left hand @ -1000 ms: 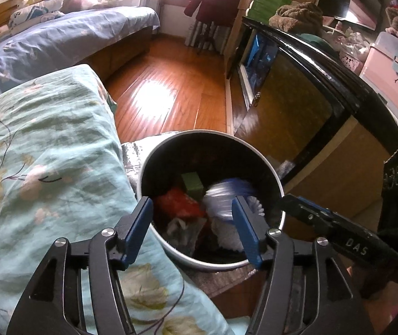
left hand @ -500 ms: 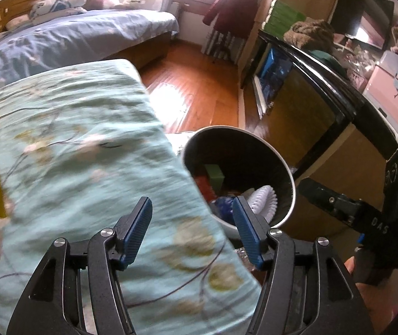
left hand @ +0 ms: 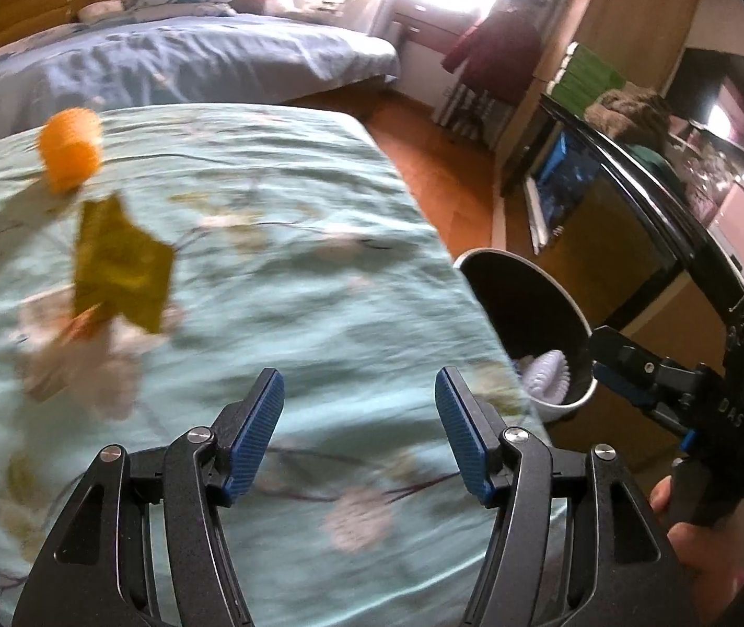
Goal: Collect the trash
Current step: 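Move both open tools back over the bed toward the orange foam sleeve and yellow packet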
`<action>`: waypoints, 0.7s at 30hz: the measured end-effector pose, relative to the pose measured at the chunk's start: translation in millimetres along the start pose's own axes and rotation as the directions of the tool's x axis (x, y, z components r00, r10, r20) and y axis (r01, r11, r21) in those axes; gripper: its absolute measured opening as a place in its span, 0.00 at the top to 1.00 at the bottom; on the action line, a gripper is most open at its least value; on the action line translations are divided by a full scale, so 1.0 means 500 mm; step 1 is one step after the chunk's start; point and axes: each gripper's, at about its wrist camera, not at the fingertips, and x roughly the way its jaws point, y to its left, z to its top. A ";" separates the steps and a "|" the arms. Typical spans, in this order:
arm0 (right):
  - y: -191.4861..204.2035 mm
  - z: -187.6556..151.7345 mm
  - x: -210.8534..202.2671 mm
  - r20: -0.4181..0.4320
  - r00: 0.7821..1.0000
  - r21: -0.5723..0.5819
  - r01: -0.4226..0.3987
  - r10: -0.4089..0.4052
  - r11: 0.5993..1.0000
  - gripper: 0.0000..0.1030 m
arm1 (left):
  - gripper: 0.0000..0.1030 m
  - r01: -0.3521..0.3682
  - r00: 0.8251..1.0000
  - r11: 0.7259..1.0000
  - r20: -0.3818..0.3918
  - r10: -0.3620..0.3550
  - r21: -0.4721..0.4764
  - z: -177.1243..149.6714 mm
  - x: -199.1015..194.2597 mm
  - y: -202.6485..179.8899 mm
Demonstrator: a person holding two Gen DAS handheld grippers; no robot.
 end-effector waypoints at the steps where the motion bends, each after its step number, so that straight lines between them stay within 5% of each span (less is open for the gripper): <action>1: 0.007 -0.003 0.003 -0.004 1.000 -0.005 -0.004 0.004 1.000 0.16 | 0.41 -0.007 1.000 1.000 0.004 0.007 -0.007 -0.001 -0.006 0.014; 21: 0.199 -0.052 0.116 -0.142 0.985 -0.143 -0.119 0.099 0.982 0.15 | 0.41 -0.135 0.987 0.971 0.063 0.150 -0.196 -0.030 -0.102 0.238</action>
